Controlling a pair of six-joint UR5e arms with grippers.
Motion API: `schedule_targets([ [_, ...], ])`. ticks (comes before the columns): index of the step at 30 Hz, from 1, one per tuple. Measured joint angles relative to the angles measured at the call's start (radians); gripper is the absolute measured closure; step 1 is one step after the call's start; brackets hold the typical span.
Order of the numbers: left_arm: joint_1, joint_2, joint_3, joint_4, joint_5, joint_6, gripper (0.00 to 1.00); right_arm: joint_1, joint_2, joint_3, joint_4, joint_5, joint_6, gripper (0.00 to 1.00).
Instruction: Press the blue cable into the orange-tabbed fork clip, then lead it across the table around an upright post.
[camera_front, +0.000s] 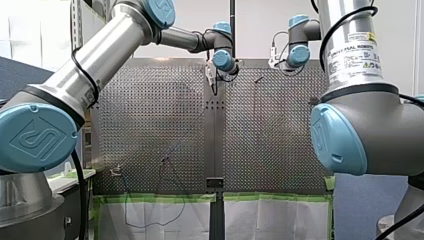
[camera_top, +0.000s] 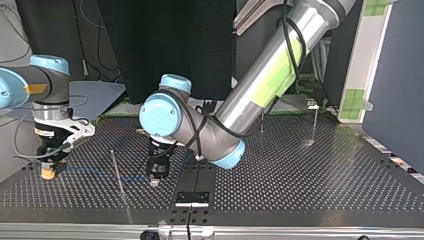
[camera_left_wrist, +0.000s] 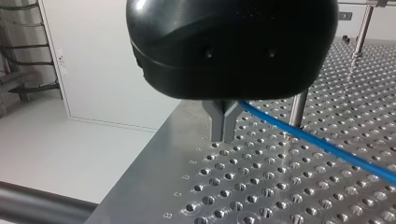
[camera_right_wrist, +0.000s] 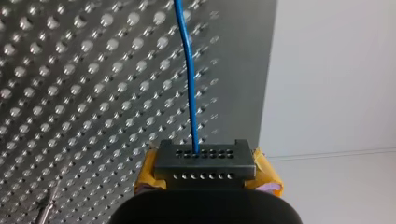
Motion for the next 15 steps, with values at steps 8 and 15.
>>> schedule_targets([
  [8, -0.002, -0.041, 0.029, -0.011, 0.001, 0.000, 1.00, -0.029, 0.009, 0.000, -0.006, -0.017, 0.001, 1.00],
  [15, -0.002, -0.064, 0.027, -0.012, 0.002, 0.000, 1.00, -0.052, 0.024, 0.000, -0.008, -0.033, 0.002, 1.00],
])
